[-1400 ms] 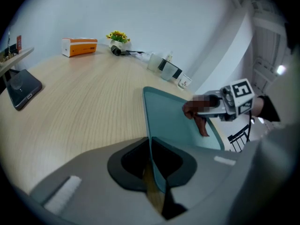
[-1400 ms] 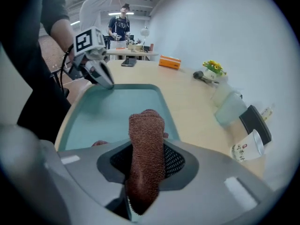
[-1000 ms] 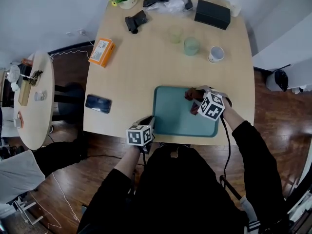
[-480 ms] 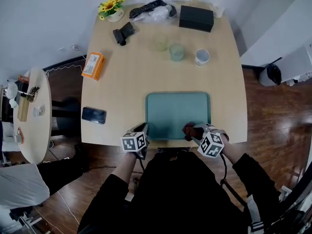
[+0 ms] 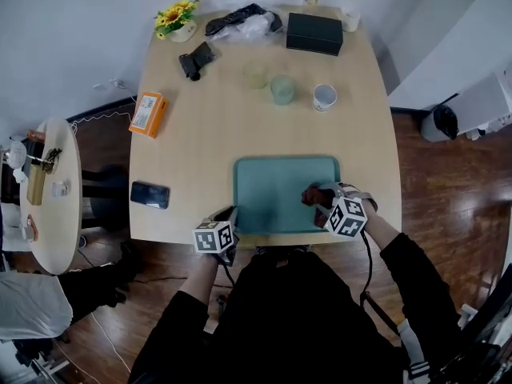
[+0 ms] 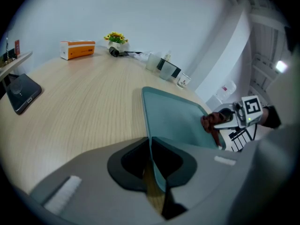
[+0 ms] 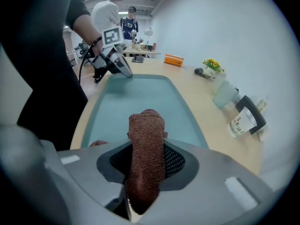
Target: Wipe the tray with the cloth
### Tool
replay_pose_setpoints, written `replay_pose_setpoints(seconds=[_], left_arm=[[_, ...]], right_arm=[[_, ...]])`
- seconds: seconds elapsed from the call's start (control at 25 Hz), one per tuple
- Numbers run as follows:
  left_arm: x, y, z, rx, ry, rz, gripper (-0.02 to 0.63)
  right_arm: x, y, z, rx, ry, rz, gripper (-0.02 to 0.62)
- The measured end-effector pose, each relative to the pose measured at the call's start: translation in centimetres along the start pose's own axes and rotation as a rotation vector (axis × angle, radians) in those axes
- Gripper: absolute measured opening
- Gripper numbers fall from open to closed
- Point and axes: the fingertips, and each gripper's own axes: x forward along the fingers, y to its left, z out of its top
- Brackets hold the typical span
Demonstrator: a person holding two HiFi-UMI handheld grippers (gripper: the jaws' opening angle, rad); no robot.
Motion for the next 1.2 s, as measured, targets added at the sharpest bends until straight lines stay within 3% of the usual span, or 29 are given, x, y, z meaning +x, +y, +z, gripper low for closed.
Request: replay_pose_setpoints(seconds=[0.24,0.36,0.52,0.8,1.04,1.2], left_arm=[[0.1,-0.1,0.1,0.0,-0.003,0.006,0.005],[0.2,0.0,0.1,-0.001,-0.006,0.015,0.005],[0.2,0.0,-0.1,0.001,-0.009,0.019,0.005],[0.1,0.2,0.0,0.004,-0.008,0.026,0.005],[0.1,0.4,-0.1,0.014,-0.011,0.042,0.005],[0.2,0.4,-0.1,0.021,-0.008,0.045,0.005]], right_arm=[[0.9,-10.4,-1.4,-0.025,0.095,-0.086,0.121],[0.8,-11.7,-1.2,-0.022,0.098,-0.072,0.123],[0.3,-9.5,-1.4,0.009,0.071,-0.073,0.123],[-1.8,-1.2,-3.1,0.136,0.004,-0.043,0.123],[-2.4,4.9,-3.6,0.164,0.0,-0.007,0.123],[-2.5,4.9,-3.6,0.201,-0.007,-0.051,0.123]])
